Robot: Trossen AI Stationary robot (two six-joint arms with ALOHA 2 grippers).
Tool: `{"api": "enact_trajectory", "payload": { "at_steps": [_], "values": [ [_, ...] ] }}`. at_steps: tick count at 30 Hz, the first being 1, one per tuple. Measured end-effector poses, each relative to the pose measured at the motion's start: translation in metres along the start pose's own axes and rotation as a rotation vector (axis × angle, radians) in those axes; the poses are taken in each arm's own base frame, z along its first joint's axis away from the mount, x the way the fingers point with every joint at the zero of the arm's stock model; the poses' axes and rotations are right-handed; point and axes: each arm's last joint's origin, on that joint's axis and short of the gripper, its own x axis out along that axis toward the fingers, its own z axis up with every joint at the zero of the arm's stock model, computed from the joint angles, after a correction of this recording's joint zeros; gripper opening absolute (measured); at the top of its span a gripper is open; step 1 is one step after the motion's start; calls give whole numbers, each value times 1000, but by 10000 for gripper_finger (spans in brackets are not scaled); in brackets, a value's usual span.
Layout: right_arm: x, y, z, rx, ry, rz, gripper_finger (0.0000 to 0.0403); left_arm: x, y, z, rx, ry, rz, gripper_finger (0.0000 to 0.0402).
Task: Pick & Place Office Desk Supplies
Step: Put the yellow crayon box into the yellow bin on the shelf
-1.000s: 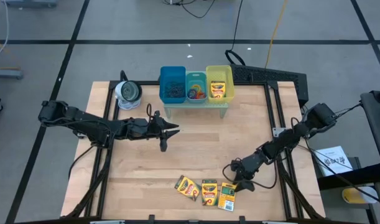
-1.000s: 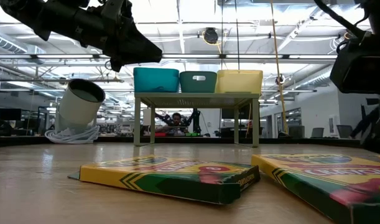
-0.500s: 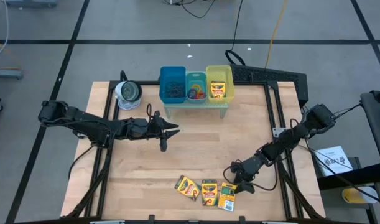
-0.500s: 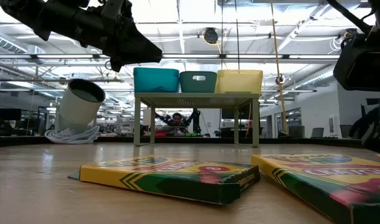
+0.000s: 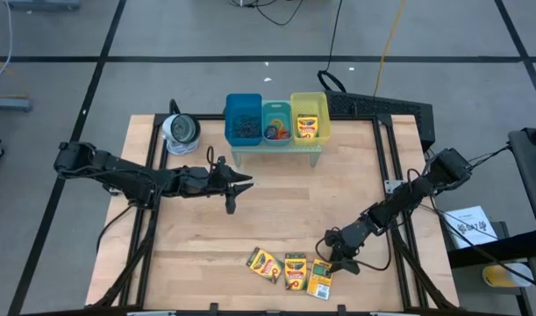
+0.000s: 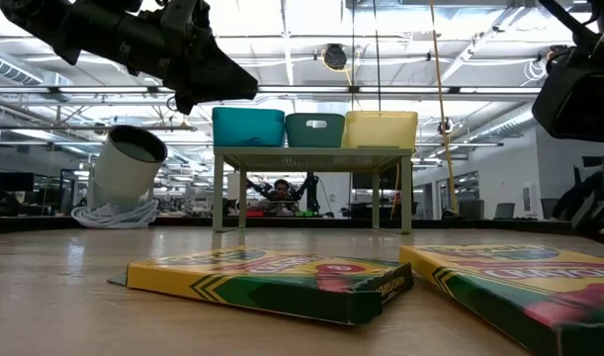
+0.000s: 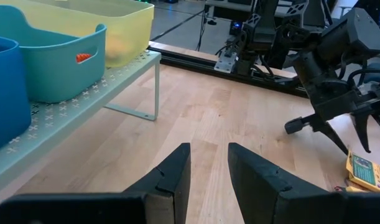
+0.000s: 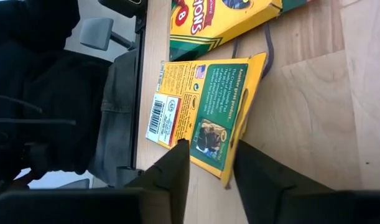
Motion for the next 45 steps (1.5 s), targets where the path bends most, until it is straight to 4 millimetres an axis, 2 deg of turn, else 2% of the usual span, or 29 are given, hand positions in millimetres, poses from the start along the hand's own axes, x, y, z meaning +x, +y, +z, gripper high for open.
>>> {"api": "enact_trajectory", "payload": {
  "at_steps": [15,29,45],
  "values": [
    [-3,2,1,-66,-3,9,3,0,0,0,0,0,0,118],
    [-39,24,17,-219,-125,65,1,0,0,0,1,1,0,118],
    [-94,40,42,-527,-412,84,0,0,0,0,0,0,0,118]
  ]
}}
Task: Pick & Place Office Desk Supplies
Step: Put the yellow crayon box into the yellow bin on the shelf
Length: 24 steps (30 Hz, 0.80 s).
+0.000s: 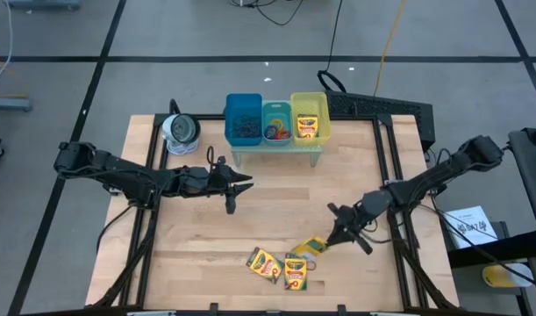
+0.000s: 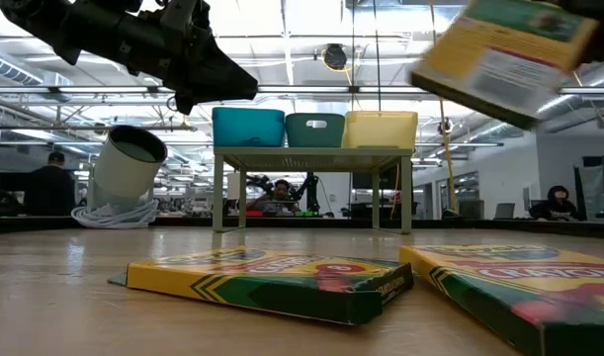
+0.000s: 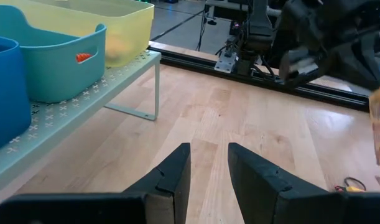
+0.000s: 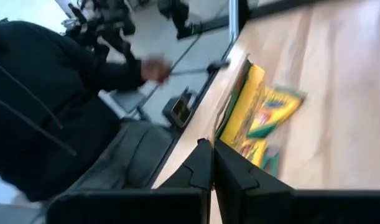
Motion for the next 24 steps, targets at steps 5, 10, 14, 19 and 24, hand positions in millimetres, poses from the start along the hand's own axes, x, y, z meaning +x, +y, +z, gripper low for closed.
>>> {"api": "enact_trajectory", "payload": {
  "at_steps": [5,10,14,19,24],
  "values": [
    [-17,-10,18,-134,-114,-67,0,0,0,0,0,0,0,118],
    [-38,-24,35,-276,-229,-182,0,0,0,0,0,-1,0,118],
    [-59,-32,53,-435,-368,-291,0,0,0,0,0,0,0,118],
    [-85,-37,73,-677,-544,-460,0,0,0,0,0,0,0,118],
    [-105,-49,86,-806,-615,-789,0,0,0,0,0,-1,0,118]
  ]
}}
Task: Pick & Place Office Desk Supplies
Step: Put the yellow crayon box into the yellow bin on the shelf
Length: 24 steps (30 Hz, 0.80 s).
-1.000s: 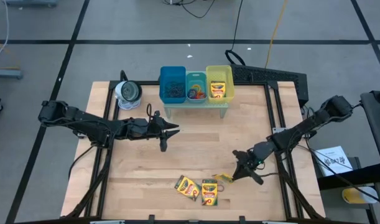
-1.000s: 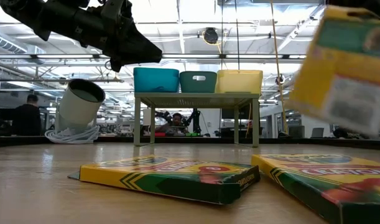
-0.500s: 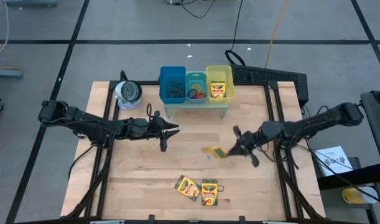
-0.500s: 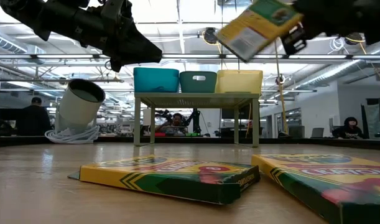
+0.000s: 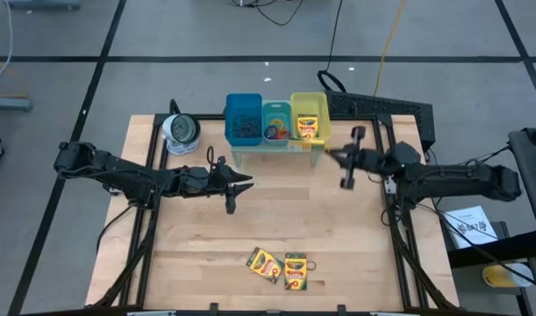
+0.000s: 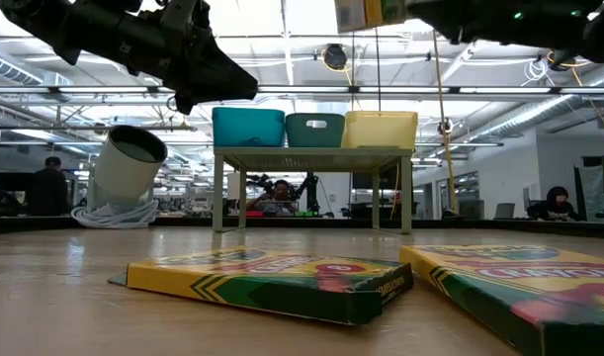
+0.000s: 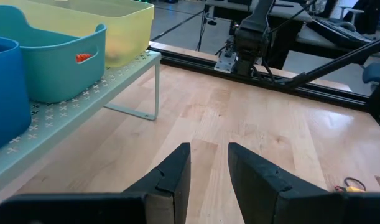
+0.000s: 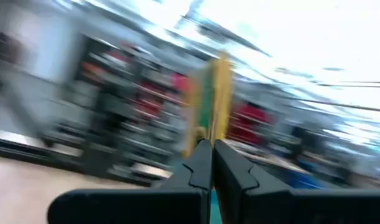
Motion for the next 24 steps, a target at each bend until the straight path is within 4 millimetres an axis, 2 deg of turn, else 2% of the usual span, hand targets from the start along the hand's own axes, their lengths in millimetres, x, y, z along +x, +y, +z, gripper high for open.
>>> {"api": "enact_trajectory", "payload": {
  "at_steps": [5,12,18,24],
  "values": [
    [7,-26,1,-164,144,-220,0,0,0,0,0,0,0,118],
    [31,-49,-8,-295,364,-234,0,0,0,0,0,0,0,118],
    [50,-62,-2,-329,379,-252,0,0,0,0,0,0,0,118],
    [58,-79,4,-509,469,-381,0,0,0,0,0,0,0,118]
  ]
}}
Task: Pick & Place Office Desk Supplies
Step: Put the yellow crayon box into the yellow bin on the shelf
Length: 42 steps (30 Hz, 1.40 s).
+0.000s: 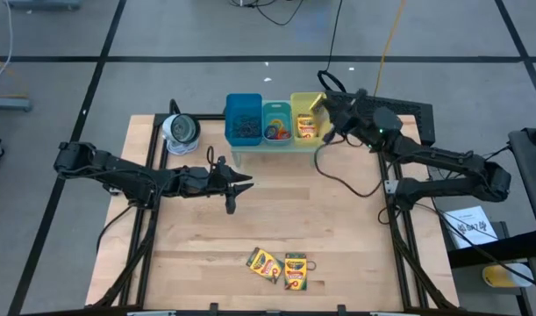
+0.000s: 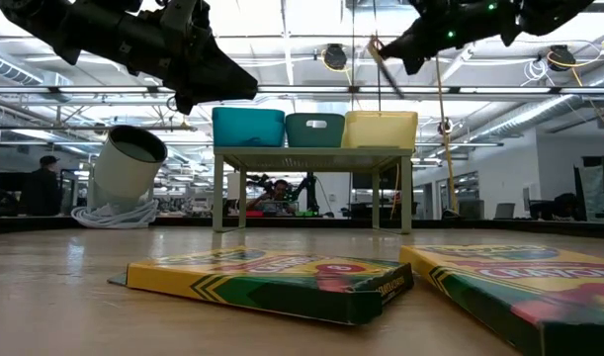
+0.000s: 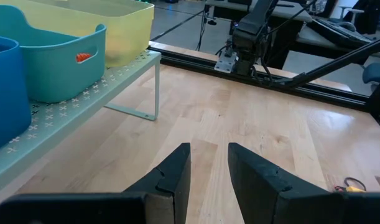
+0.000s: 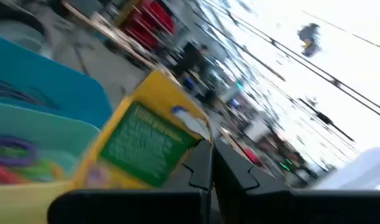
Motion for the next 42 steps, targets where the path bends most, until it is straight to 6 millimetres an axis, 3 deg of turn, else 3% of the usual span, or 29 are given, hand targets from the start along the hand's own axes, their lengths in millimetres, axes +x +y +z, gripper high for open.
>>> {"api": "enact_trajectory", "payload": {
  "at_steps": [4,19,42],
  "values": [
    [7,-4,-11,-13,65,-26,0,0,0,0,0,0,0,118],
    [32,11,-53,-23,289,2,0,0,0,0,0,0,0,118],
    [32,18,-52,98,298,23,0,0,0,0,0,0,0,118]
  ]
}}
